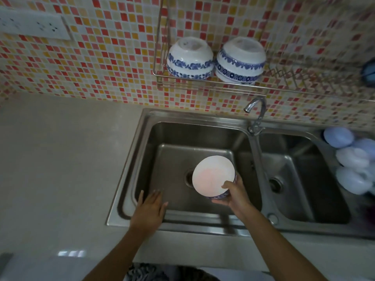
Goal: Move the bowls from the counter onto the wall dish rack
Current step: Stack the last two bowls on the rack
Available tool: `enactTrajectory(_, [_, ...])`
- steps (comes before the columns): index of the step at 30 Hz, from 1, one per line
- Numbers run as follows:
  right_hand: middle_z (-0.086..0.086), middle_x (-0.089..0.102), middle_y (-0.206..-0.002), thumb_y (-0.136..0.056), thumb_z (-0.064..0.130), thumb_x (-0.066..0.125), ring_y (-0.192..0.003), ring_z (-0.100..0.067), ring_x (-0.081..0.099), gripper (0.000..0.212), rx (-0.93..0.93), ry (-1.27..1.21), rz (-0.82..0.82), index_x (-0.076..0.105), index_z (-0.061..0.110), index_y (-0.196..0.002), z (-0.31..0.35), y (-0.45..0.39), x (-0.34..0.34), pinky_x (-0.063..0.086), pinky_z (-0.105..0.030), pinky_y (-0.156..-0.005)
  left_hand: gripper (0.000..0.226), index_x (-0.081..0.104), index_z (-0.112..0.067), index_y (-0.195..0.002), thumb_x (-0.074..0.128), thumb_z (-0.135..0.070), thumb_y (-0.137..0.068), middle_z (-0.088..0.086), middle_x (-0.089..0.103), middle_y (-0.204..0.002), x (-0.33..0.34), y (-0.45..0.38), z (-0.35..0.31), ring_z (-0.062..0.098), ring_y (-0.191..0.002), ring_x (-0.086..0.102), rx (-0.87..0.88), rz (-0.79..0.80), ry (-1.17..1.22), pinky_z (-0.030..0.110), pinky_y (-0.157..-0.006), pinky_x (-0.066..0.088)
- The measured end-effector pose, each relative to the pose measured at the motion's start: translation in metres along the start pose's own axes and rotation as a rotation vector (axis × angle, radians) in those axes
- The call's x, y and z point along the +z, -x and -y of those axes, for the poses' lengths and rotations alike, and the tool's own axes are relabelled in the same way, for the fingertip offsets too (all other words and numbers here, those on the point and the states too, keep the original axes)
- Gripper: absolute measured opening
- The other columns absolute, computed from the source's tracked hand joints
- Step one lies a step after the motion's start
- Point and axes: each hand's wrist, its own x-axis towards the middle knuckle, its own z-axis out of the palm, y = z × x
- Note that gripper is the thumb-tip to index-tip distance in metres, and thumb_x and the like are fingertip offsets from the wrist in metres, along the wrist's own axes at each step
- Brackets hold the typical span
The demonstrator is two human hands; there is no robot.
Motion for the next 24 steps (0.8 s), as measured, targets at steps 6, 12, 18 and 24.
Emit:
enactTrajectory(6, [-0.013, 0.05, -0.13, -0.084, -0.003, 0.052, -0.11, -0.042, 0.053, 0.047, 0.062, 0.065, -0.09, 0.049, 0.015, -0.128, -0.016, -0.004, -0.02, 0.06, -0.053, -0.068, 0.099, 0.01, -0.011, -0.149, -0.026, -0.066, -0.075, 0.002, 0.009, -0.158, -0.002, 0.002, -0.006, 0.016, -0.146, 0.0, 0.003, 0.029, -0.094, 0.036, -0.113, -0.018])
enactTrajectory(12, [-0.01, 0.055, -0.121, -0.081, -0.002, 0.063, -0.111, -0.039, 0.056, 0.05, 0.008, 0.237, -0.15, 0.048, 0.015, -0.126, -0.029, -0.01, -0.021, 0.061, -0.049, -0.065, 0.099, -0.003, -0.013, -0.149, -0.025, -0.071, -0.071, 0.001, -0.003, -0.159, -0.003, -0.002, -0.006, 0.012, -0.144, -0.011, -0.028, 0.058, -0.063, 0.036, -0.117, -0.011])
enactTrajectory(18, [-0.008, 0.063, -0.115, -0.066, 0.008, 0.077, -0.104, -0.029, 0.061, 0.057, -0.184, 0.578, -0.212, 0.05, 0.021, -0.114, -0.044, -0.026, -0.02, 0.058, -0.049, -0.082, 0.098, -0.002, -0.013, -0.149, -0.02, -0.072, -0.073, 0.002, 0.002, -0.159, -0.001, -0.003, -0.004, 0.011, -0.146, -0.005, -0.049, 0.056, -0.056, 0.036, -0.118, -0.007])
enactTrajectory(24, [-0.004, 0.05, -0.117, -0.059, 0.02, 0.085, -0.104, -0.024, 0.059, 0.079, -0.381, 0.986, -0.25, 0.042, 0.018, -0.125, -0.053, -0.035, -0.021, 0.059, -0.044, -0.08, 0.099, 0.0, -0.013, -0.15, -0.018, -0.073, -0.073, 0.002, 0.005, -0.159, 0.001, -0.004, -0.004, 0.012, -0.146, 0.0, -0.061, 0.033, -0.039, 0.035, -0.119, -0.005])
